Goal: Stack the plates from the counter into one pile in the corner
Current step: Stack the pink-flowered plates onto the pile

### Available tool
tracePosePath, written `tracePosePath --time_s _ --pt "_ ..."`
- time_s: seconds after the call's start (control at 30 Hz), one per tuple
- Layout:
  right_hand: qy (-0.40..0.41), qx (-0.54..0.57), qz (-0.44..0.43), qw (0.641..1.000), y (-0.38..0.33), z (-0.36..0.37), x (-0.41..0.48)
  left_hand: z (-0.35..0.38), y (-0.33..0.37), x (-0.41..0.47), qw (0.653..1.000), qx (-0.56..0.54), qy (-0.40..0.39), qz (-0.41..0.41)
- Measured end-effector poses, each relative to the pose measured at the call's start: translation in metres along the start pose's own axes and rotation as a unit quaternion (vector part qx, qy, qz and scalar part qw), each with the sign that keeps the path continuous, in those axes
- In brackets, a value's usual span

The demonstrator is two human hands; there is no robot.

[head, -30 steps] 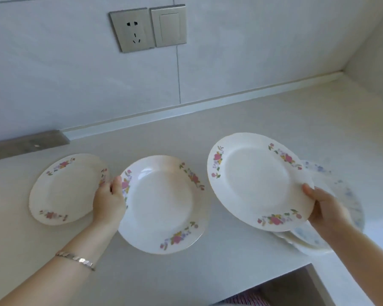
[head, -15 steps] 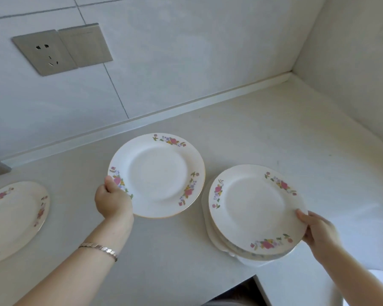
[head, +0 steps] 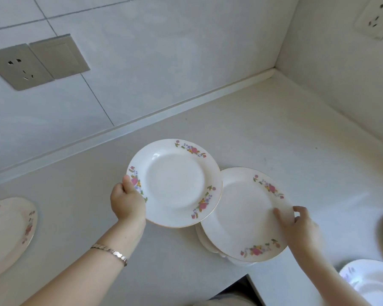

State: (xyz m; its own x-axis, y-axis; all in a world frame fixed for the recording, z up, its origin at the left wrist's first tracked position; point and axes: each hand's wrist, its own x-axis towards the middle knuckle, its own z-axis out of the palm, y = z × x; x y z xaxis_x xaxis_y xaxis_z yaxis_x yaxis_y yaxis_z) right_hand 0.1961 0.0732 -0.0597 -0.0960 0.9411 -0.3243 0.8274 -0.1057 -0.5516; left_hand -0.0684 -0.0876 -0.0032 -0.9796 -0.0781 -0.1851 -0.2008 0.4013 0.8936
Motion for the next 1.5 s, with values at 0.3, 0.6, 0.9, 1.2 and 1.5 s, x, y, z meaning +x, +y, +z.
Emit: tracePosePath --time_s 0.3,0.6,0.9,1.2,1.5 --pt "-0.025 -0.229 -0.023 0.973 -0.005 0.004 0.007 -0.001 -0.007 -0.010 1.000 0.000 -0.029 0.012" --pt "-0.126 0.108 -0.099 0.981 -0.049 0.001 -0.003 0.033 -0.033 -0.050 0.990 0.008 -0.141 -0.020" --pt "-0.023 0.004 -0.071 0.997 -0.009 -0.011 0.012 0.062 -0.044 -0.049 0.823 0.371 -0.395 0.173" --pt "-0.008 -0.142 -0.067 0.988 -0.004 -0.002 0.014 0.066 -0.036 -0.048 0.708 0.529 -0.370 0.286" --pt "-0.056 0.138 -0.048 0.988 0.001 0.021 0.015 0.074 -0.044 -0.058 0.904 0.161 -0.394 0.048"
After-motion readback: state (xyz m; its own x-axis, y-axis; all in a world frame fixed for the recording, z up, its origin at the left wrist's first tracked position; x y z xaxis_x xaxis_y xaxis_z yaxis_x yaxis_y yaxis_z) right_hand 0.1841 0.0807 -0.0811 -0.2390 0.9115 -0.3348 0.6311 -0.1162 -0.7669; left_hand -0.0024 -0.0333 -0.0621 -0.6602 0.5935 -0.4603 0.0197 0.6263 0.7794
